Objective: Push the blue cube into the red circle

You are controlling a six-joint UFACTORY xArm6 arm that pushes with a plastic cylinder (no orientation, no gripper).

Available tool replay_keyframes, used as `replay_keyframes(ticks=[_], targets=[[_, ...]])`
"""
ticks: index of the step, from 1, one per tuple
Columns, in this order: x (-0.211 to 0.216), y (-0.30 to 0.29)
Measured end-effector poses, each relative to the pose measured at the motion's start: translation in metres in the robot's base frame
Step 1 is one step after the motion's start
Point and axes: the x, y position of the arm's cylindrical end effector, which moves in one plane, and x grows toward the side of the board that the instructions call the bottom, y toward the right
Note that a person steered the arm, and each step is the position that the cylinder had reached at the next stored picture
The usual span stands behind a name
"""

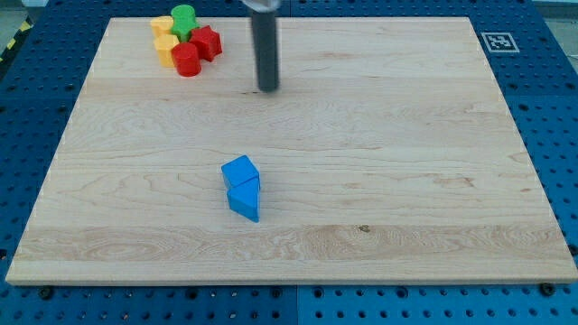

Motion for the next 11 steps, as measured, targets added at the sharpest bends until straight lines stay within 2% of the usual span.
replay_keyframes(ticks=[1, 2, 3, 5, 6, 8, 11], targets=[[0.085, 0.055], [0.176, 0.07], [0.239, 0.059], [0.231, -0.044], [0.228, -0.047], [0.185, -0.052], [0.147, -0.057]])
